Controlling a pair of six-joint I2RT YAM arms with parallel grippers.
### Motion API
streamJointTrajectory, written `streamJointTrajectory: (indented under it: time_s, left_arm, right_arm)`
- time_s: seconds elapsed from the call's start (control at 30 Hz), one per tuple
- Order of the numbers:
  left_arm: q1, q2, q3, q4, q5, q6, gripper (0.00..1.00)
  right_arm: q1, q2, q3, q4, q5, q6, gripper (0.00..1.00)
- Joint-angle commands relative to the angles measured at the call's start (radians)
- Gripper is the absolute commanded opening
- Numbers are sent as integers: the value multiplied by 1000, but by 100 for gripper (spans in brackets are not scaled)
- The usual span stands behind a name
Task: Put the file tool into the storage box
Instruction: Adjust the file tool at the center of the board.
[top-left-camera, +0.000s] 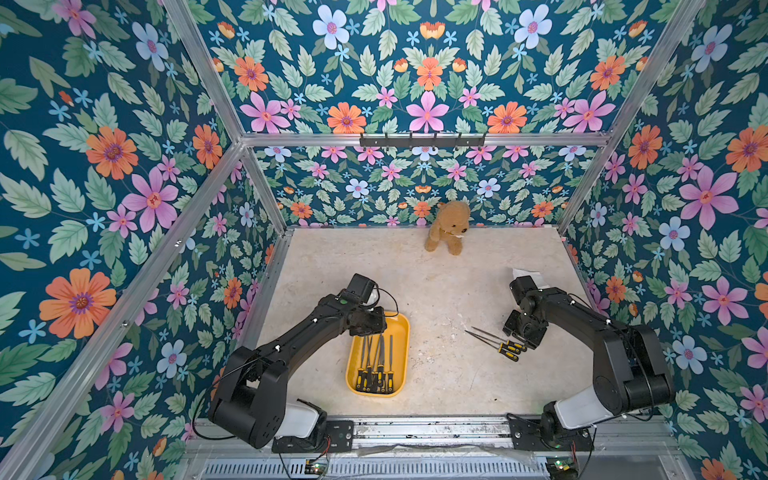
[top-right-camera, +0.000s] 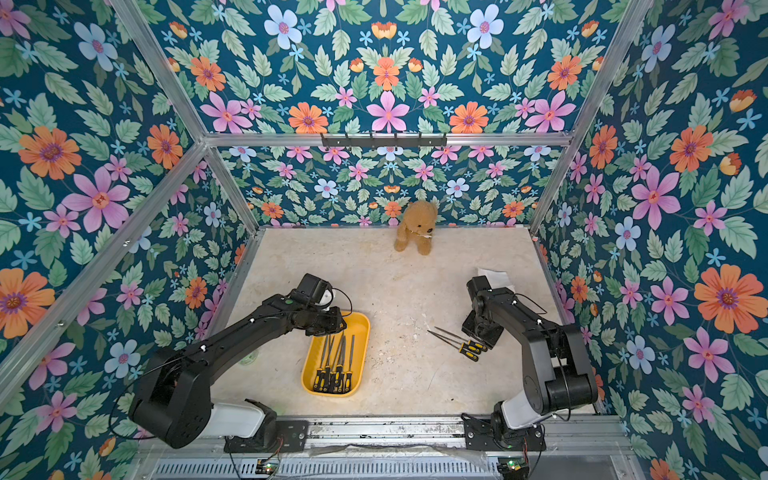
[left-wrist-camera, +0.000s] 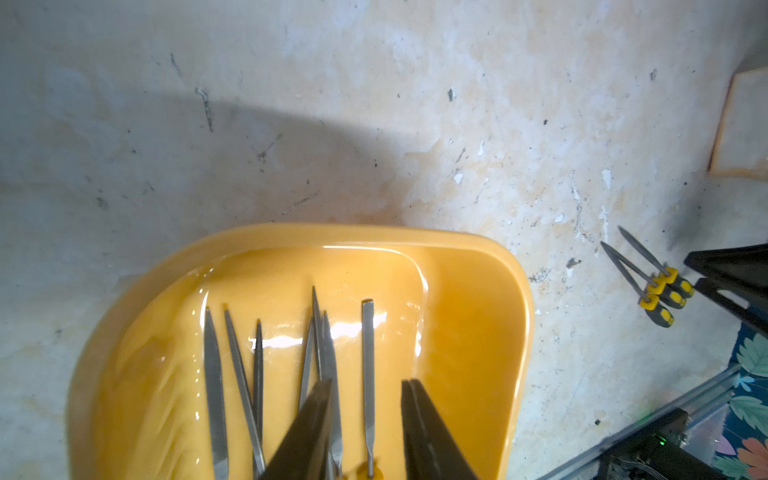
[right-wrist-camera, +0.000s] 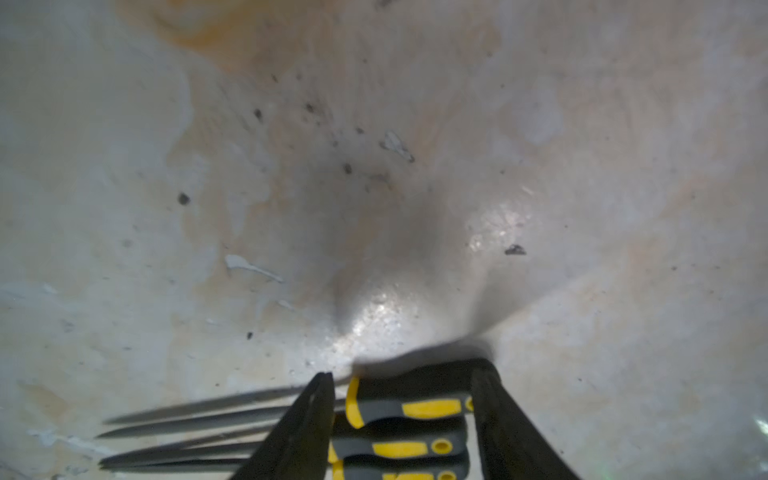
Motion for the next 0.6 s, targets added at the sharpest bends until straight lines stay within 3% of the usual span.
streamJointTrajectory:
  time_s: [0.0,0.17,0.33,0.57]
  left_arm:
    - [-1,-3,9,-19,-9,-8,34]
    - [-1,1,9,-11,-6,-12,34]
    - [-1,-1,4,-7,-3,-12,34]
    - [-1,-2,-14,3,5,-12,34]
  right_arm:
    - [31,-39,-41,44,-42,36,58]
    - [100,-101,-89,42,-50,104,58]
    - [100,-175,-127,16,-43,111,58]
    - [102,-156,-142,6,-34,92,53]
